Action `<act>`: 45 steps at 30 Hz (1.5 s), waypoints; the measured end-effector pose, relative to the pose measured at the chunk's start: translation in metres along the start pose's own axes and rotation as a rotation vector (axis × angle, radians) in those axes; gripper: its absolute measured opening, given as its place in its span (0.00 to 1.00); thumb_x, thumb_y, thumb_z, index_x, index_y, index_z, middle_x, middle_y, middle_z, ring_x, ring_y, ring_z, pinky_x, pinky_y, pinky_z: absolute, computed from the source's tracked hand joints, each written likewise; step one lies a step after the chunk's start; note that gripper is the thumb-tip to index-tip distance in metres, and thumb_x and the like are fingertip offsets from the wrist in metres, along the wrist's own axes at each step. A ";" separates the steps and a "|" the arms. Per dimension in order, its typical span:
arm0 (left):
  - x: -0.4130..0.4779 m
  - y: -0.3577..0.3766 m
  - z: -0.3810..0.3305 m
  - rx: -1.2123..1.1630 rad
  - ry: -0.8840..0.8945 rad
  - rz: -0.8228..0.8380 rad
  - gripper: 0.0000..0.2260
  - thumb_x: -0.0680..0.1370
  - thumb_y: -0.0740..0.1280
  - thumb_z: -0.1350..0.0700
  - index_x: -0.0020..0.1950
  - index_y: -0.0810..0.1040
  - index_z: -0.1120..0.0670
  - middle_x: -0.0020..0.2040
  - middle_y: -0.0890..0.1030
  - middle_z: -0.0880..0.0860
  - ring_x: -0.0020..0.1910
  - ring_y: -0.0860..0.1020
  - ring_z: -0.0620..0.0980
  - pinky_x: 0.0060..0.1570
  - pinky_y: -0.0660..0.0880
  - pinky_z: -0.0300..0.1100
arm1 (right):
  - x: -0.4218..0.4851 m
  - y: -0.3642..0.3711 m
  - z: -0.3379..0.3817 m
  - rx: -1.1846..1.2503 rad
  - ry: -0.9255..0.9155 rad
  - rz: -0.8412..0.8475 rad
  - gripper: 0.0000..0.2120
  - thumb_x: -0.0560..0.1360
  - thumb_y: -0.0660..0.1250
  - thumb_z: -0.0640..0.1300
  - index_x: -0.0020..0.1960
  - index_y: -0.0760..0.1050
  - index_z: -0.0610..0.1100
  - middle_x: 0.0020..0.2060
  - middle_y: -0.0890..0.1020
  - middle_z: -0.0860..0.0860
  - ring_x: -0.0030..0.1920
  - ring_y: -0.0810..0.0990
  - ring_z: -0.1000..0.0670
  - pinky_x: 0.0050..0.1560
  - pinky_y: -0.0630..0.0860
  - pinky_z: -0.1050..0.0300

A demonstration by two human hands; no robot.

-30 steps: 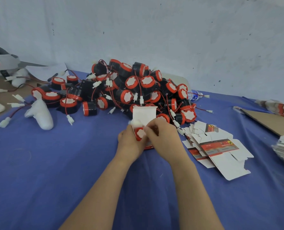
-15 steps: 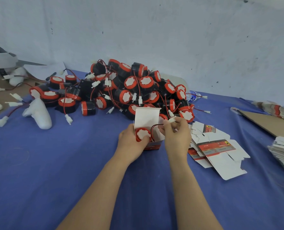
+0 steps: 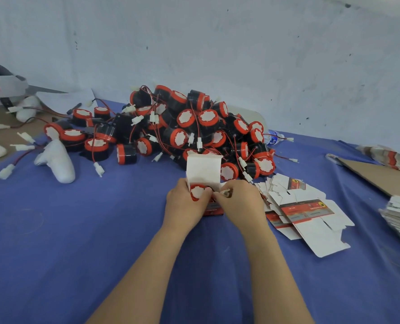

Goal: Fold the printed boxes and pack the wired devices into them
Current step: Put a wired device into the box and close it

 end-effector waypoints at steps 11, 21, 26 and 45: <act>0.001 0.000 0.002 -0.003 -0.021 -0.010 0.18 0.74 0.70 0.43 0.54 0.69 0.51 0.53 0.78 0.51 0.50 0.78 0.50 0.44 0.77 0.43 | -0.001 -0.012 0.013 0.330 -0.167 -0.082 0.11 0.75 0.69 0.49 0.37 0.75 0.46 0.36 0.73 0.53 0.34 0.71 0.59 0.34 0.66 0.72; -0.001 0.000 0.001 0.043 -0.010 -0.048 0.19 0.73 0.69 0.40 0.52 0.67 0.51 0.50 0.77 0.50 0.49 0.77 0.50 0.43 0.77 0.46 | 0.008 0.012 0.003 0.218 0.055 -0.218 0.09 0.78 0.64 0.48 0.56 0.72 0.45 0.40 0.81 0.49 0.42 0.78 0.48 0.40 0.75 0.53; 0.000 0.002 0.002 0.046 -0.004 -0.033 0.16 0.74 0.69 0.44 0.52 0.66 0.50 0.50 0.75 0.50 0.51 0.76 0.51 0.46 0.77 0.47 | 0.007 0.014 0.004 -0.015 0.015 -0.206 0.11 0.80 0.62 0.48 0.49 0.80 0.44 0.43 0.80 0.49 0.50 0.72 0.47 0.46 0.71 0.54; -0.010 -0.001 -0.013 0.251 0.114 -0.168 0.26 0.72 0.71 0.41 0.60 0.68 0.55 0.58 0.65 0.52 0.45 0.73 0.50 0.40 0.71 0.43 | 0.020 0.015 -0.008 0.254 0.202 -0.181 0.15 0.76 0.64 0.36 0.58 0.62 0.45 0.53 0.77 0.46 0.43 0.75 0.48 0.36 0.67 0.56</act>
Point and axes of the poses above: each hand's wrist, its own x-axis towards the middle knuckle, its own y-axis out of the palm, z = x × y, the point moved 6 cm from there along x, towards the middle knuckle
